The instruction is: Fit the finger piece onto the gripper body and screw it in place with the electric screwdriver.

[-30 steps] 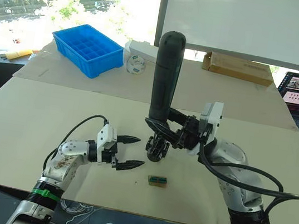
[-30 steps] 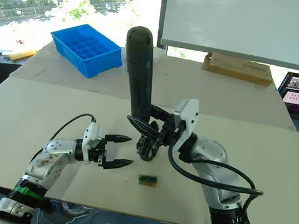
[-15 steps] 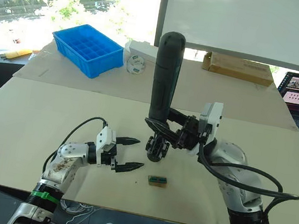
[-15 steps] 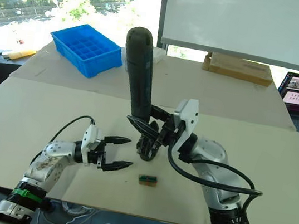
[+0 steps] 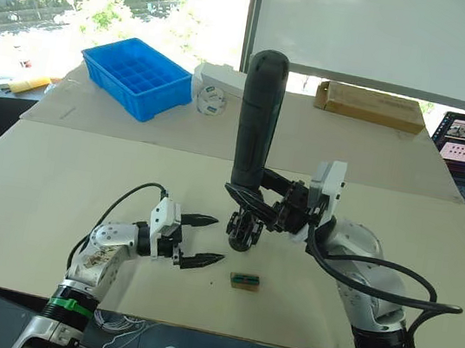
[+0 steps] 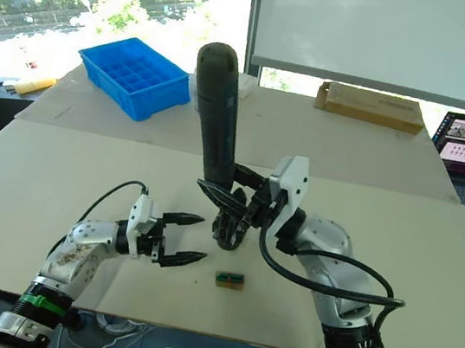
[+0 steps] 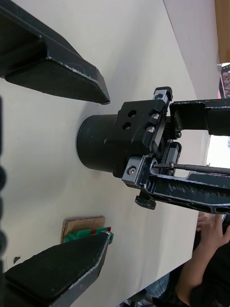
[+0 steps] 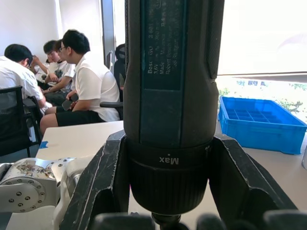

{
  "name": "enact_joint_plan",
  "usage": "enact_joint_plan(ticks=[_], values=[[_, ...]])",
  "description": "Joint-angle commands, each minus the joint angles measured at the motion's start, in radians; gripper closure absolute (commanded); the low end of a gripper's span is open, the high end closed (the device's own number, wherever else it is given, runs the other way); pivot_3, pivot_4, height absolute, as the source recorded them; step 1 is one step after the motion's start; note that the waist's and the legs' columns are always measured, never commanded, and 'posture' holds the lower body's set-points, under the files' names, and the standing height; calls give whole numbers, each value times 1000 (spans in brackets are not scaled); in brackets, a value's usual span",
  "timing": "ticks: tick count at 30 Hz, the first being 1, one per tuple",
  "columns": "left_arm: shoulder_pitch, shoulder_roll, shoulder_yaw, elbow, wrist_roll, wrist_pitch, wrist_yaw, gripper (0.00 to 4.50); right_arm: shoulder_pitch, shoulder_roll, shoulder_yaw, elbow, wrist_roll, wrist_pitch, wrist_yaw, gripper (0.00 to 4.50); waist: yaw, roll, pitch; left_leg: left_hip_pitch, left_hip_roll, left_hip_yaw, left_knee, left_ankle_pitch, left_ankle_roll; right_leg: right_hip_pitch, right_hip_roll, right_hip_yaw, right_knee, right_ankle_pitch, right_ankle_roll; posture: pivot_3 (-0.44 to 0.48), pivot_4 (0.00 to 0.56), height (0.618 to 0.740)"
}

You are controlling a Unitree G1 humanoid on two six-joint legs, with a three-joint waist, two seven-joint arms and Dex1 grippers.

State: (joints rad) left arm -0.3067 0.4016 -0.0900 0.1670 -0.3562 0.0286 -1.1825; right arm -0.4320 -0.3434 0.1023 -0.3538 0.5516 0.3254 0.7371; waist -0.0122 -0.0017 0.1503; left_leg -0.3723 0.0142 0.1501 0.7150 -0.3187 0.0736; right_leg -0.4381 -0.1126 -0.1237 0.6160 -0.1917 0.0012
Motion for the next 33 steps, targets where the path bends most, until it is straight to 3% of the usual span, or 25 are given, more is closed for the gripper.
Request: enact_joint_plan(ticks=[1,20,33], values=[[3,-4,0,-21,-10,-8,1,0,-6,5,-24,-31,-6,-39,-1,2609,0,0,0,0,0,0,0,0,0,0,0,0,0,0,0,0,150,740],[-7,-23,-11,-15,7,-8,35,0,0,8,-15,-41,-15,-31,10,2609,0,0,0,0,0,0,0,0,0,0,0,0,0,0,0,0,150,740],[-122,-106,-80,159,120,-63,107,0,-6,10,-7,-45,-20,-28,10,2609,1,0,0,0,0,0,0,0,0,0,0,0,0,0,0,0,150,740]])
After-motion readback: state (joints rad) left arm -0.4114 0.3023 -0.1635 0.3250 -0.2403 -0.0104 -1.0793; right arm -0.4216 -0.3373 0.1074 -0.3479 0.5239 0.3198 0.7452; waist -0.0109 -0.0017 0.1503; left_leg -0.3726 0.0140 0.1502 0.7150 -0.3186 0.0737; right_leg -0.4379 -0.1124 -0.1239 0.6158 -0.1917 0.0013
